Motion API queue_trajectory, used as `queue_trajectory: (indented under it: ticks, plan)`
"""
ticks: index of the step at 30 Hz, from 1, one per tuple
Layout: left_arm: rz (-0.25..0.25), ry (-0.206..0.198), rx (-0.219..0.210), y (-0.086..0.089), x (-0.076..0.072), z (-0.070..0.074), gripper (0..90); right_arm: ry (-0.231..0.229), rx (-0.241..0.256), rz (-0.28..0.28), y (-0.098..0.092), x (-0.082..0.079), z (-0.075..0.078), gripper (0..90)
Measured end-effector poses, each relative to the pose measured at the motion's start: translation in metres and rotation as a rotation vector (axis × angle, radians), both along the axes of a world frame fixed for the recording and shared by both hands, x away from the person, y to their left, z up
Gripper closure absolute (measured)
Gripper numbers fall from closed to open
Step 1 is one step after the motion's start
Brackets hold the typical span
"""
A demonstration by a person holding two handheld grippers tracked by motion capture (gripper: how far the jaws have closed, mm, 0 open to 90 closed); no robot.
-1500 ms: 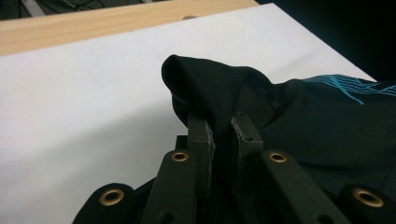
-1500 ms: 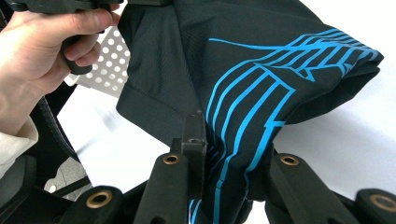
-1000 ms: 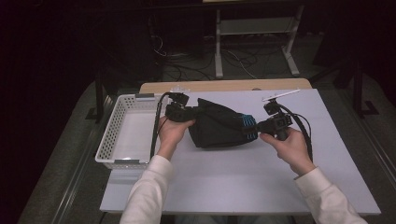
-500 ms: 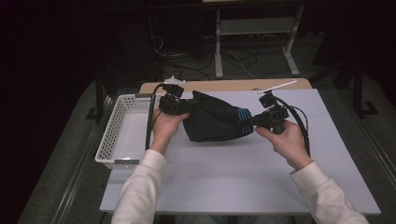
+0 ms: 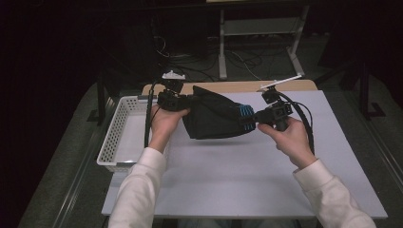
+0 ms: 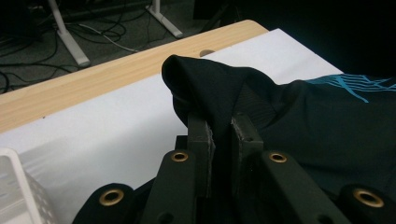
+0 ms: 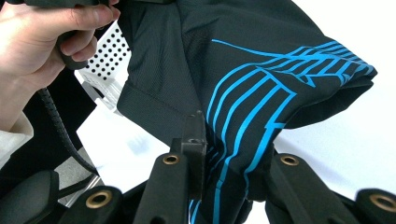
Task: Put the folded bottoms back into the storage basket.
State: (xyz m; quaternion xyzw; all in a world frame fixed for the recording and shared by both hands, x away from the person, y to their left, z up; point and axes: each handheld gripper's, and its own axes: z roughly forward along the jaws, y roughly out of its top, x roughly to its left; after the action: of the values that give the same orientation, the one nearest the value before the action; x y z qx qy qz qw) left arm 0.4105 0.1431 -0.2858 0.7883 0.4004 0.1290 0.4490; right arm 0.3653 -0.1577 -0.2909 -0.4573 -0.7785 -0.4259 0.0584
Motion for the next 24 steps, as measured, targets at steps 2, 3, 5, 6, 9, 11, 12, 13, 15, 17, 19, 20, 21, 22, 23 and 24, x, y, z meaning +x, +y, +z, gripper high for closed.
queue_trajectory:
  ticks: [2,3,5,6,9,11,12,13,15,17,19,20,21,22,23,24]
  plan:
    - [0.002,-0.005,0.000,0.002,0.000,0.003,80.2,-0.008,0.000,0.003,0.001,0.000,0.003,74.0]
    - [0.002,-0.006,0.002,0.003,0.000,0.005,80.2,-0.008,-0.001,0.005,0.002,0.000,0.005,74.0]
    - [0.007,-0.010,0.001,0.004,0.000,0.007,80.1,-0.011,0.000,0.007,0.004,0.001,0.007,74.1]
    - [0.009,-0.011,0.002,0.005,0.000,0.008,80.2,-0.013,-0.002,0.008,0.005,0.001,0.009,74.0]
    - [0.014,-0.014,0.002,0.008,0.000,0.010,80.2,-0.016,-0.004,0.009,0.009,0.002,0.011,74.0]
    - [0.019,-0.013,0.001,0.011,0.000,0.011,80.2,-0.017,-0.006,0.012,0.012,0.002,0.013,74.1]
    - [0.020,-0.015,0.001,0.012,0.000,0.011,80.2,-0.018,-0.007,0.013,0.014,0.002,0.013,74.0]
    - [0.024,-0.015,-0.002,0.013,0.000,0.011,80.1,-0.022,-0.007,0.014,0.015,0.003,0.014,74.1]
    - [0.027,-0.015,-0.004,0.016,0.000,0.012,80.2,-0.025,-0.009,0.017,0.017,0.004,0.014,74.0]
    - [0.028,-0.016,-0.003,0.019,-0.001,0.013,80.2,-0.024,-0.008,0.017,0.020,0.004,0.015,74.0]
    - [0.030,-0.020,-0.002,0.022,-0.001,0.014,80.2,-0.026,-0.010,0.020,0.023,0.004,0.016,74.0]
    - [0.033,-0.020,-0.003,0.023,-0.001,0.014,80.1,-0.025,-0.009,0.021,0.024,0.005,0.016,74.0]
    - [0.035,-0.020,-0.004,0.025,-0.002,0.015,80.1,-0.026,-0.006,0.022,0.025,0.005,0.016,74.0]
    - [0.035,-0.022,-0.004,0.026,-0.002,0.015,80.1,-0.026,-0.008,0.022,0.027,0.005,0.017,74.0]
    - [0.037,-0.022,-0.003,0.028,-0.002,0.016,80.1,-0.028,-0.009,0.024,0.028,0.005,0.017,74.0]
    - [0.039,-0.022,-0.001,0.029,-0.002,0.016,80.2,-0.027,-0.008,0.025,0.029,0.005,0.018,74.0]
